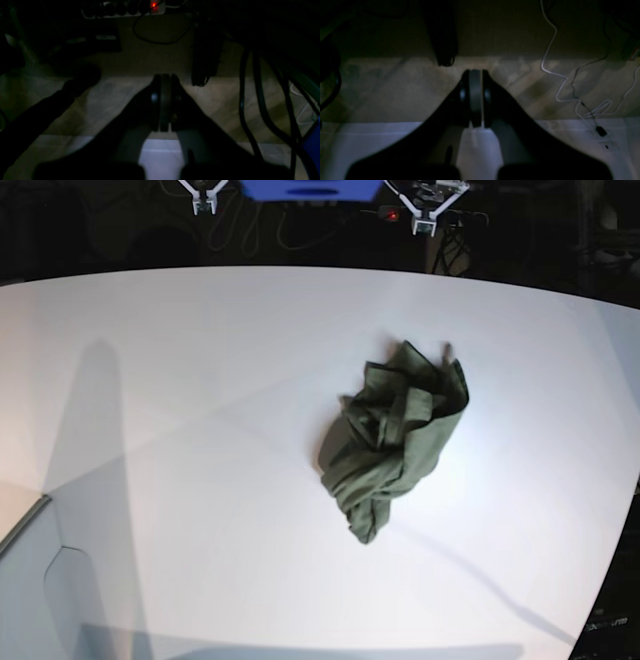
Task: Layout the t-shirt on the table in an organized manner, then fold the t-shirt properly
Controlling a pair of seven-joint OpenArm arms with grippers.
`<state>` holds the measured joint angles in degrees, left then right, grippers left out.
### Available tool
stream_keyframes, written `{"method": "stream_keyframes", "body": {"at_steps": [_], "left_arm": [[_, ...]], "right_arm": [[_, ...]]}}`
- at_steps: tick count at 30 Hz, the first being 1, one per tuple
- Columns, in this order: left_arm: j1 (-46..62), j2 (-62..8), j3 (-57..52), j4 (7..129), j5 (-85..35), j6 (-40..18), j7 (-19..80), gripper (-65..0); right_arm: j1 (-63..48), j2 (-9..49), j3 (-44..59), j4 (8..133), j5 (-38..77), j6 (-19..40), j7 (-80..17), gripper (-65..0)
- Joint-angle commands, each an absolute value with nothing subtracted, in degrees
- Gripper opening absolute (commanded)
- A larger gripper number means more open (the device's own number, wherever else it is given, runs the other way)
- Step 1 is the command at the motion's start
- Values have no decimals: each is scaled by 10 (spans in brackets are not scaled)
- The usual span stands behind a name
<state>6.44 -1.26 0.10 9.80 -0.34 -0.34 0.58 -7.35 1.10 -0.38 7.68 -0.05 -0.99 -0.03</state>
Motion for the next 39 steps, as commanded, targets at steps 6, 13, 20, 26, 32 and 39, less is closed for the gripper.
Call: {"method": "stream_keyframes", "body": {"at_steps": [6, 13, 20, 26, 32, 39], "left_arm": [[132, -38, 0, 181, -4, -2, 4, -650], [301, -75, 0, 465, -5, -2, 5, -650], [445, -111, 0, 763, -5, -2, 4, -650], [505, -124, -1, 984, -5, -2, 5, -648], [486, -104, -36, 1095, -5, 0, 5, -478], [365, -37, -94, 1094, -5, -2, 9, -393]], "right_arm": [[-126, 10, -3, 132, -3, 3, 2, -650], [-296, 13, -4, 422, -3, 3, -2, -650], [-431, 24, 1, 674, -3, 3, -2, -650], [-516, 36, 2, 881, -3, 3, -2, -650], [-553, 36, 2, 1033, -3, 3, -2, -650], [-516, 36, -2, 1105, -3, 3, -2, -650]]}}
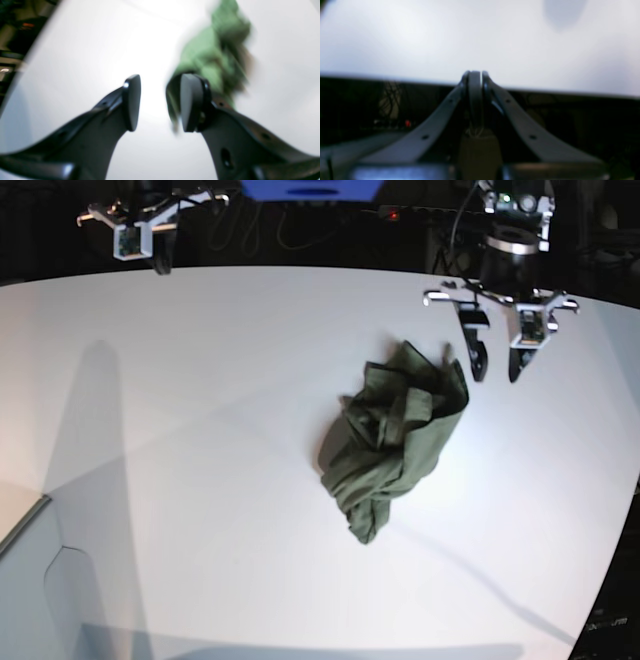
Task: Layout the t-shirt on the table in an organized manner, then fold the t-shirt properly
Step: 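Lower the left gripper onto the crumpled green t-shirt and grasp it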
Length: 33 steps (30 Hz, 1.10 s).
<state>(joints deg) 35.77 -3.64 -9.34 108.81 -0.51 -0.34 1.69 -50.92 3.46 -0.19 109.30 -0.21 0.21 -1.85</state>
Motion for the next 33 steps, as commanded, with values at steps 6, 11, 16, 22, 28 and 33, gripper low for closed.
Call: {"method": "stream_keyframes", "body": {"at_steps": [6, 11, 16, 22, 28, 33], "left_arm": [[274, -26, -109, 1083, -34, -3, 71, -338], [205, -34, -108, 1060, -87, -3, 133, -141], [152, -36, -84, 991, -86, -3, 146, -110], [121, -64, -26, 935, -86, -3, 146, -110], [103, -72, 0, 924, -86, -3, 147, -109], [78, -71, 0, 879, -86, -3, 147, -108]], "right_arm": [[-465, 34, -3, 1106, -3, 3, -2, -465], [-437, 34, -3, 1106, -3, 3, -2, -303], [-413, 34, -3, 1105, -3, 3, -2, -280], [-399, 34, -3, 1104, -3, 3, -7, -280], [-371, 34, -4, 1104, -3, 3, -86, -280], [-359, 34, -4, 1104, -3, 3, -96, -280]]}}
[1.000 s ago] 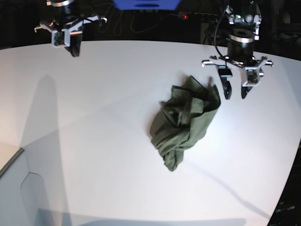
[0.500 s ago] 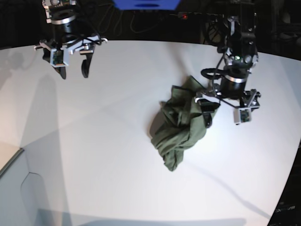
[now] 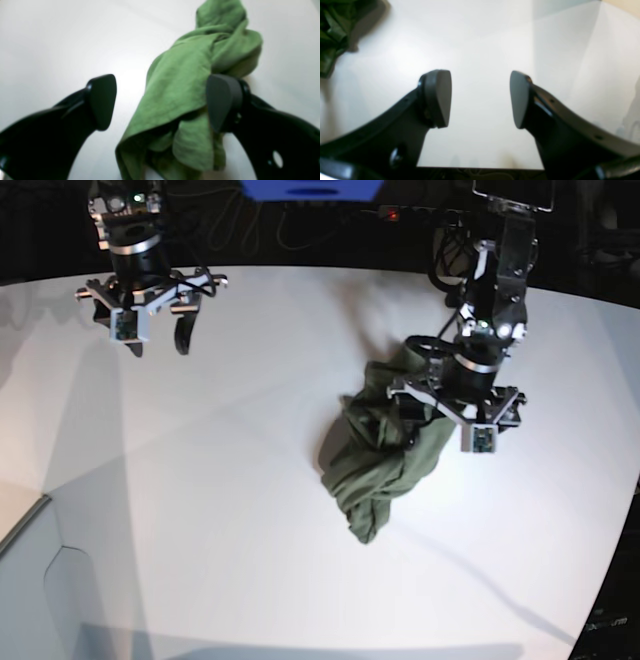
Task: Layout the t-shirt on the table in an organized manner, then fold the t-shirt properly
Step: 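Lower the left gripper onto the crumpled green t-shirt and grasp it, then lift the shirt with the left gripper and drag it toward the right gripper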
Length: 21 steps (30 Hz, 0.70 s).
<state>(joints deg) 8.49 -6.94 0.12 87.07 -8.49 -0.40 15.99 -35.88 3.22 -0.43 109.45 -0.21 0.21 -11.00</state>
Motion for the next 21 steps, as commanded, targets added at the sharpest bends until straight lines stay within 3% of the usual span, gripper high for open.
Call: {"method": "stream_keyframes", "body": {"at_steps": [1, 8, 10, 12, 16, 17, 21], "left_arm": [[74, -70, 0, 871, -86, -3, 147, -108], [45, -68, 1, 807, -87, -3, 147, -112], [46, -69, 1, 807, -88, -4, 147, -148], [47, -71, 1, 814, -89, -4, 147, -257], [47, -72, -2, 810, -89, -4, 148, -597], [46, -72, -2, 809, -87, -4, 148, -650], [56, -86, -2, 815, -89, -4, 148, -621]], "right_arm": [[-359, 34, -4, 1104, -3, 3, -96, -280], [-351, 34, -8, 1104, -3, 4, -97, -280], [-350, 36, -16, 1104, -3, 4, -97, -280], [-345, 36, -22, 1104, -3, 4, -97, -280], [-327, 36, -37, 1102, -3, 4, -98, -280], [-320, 36, -44, 1102, -3, 4, -98, -280], [-291, 36, -75, 1100, -3, 4, -98, -280]]}}
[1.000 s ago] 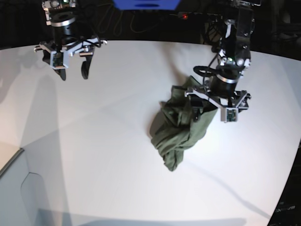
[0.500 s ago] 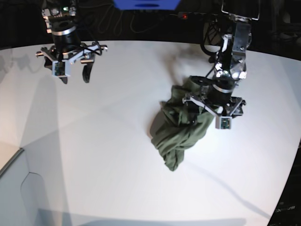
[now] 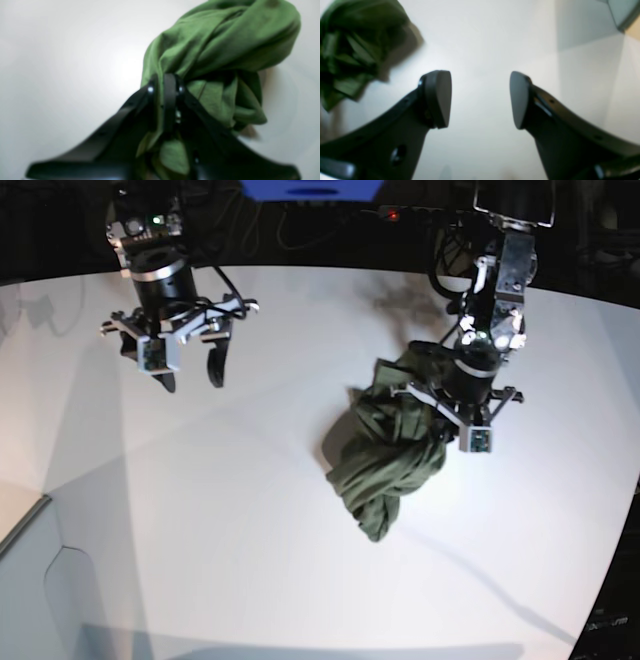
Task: Layout the t-shirt on the table in an organized manner, then fold the t-shirt properly
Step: 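Lift the shirt with the left gripper and drag it toward the right gripper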
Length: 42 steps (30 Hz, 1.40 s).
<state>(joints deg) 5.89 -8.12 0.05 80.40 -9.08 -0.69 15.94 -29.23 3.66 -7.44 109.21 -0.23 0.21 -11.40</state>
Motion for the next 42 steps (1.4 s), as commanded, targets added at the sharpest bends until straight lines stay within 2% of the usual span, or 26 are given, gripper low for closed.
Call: {"method": "stream_keyframes", "body": {"at_steps": [1, 10, 19, 21, 26, 28, 39, 41, 42], "left_arm": [[64, -86, -3, 818, -89, -3, 148, -647], [143, -97, -73, 915, -90, -3, 148, -647], [177, -92, -123, 880, -90, -3, 148, -643], [182, -91, -124, 883, -90, -3, 148, -600], [182, -73, -126, 880, -90, -3, 148, -371], [182, -72, -126, 879, -90, -3, 148, -329], [144, -59, -120, 817, -90, -3, 148, -333], [140, -59, -120, 815, -90, -3, 148, -388], [140, -59, -120, 816, -90, -3, 148, -445]], "right_arm": [[-284, 36, -87, 1094, -3, 4, -98, -280], [-214, 34, -153, 1026, -3, 4, -98, -279], [-188, 33, -237, 1019, -3, 4, -98, -278], [-182, 33, -247, 1015, -3, 4, -98, -278], [-175, 35, -268, 987, -3, 4, -98, -278], [-175, 35, -273, 982, -3, 4, -98, -277], [-160, 33, -274, 982, -2, 4, -98, -277], [-160, 33, -274, 981, -2, 4, -98, -277], [-160, 34, -274, 981, -2, 4, -98, -277]]}}
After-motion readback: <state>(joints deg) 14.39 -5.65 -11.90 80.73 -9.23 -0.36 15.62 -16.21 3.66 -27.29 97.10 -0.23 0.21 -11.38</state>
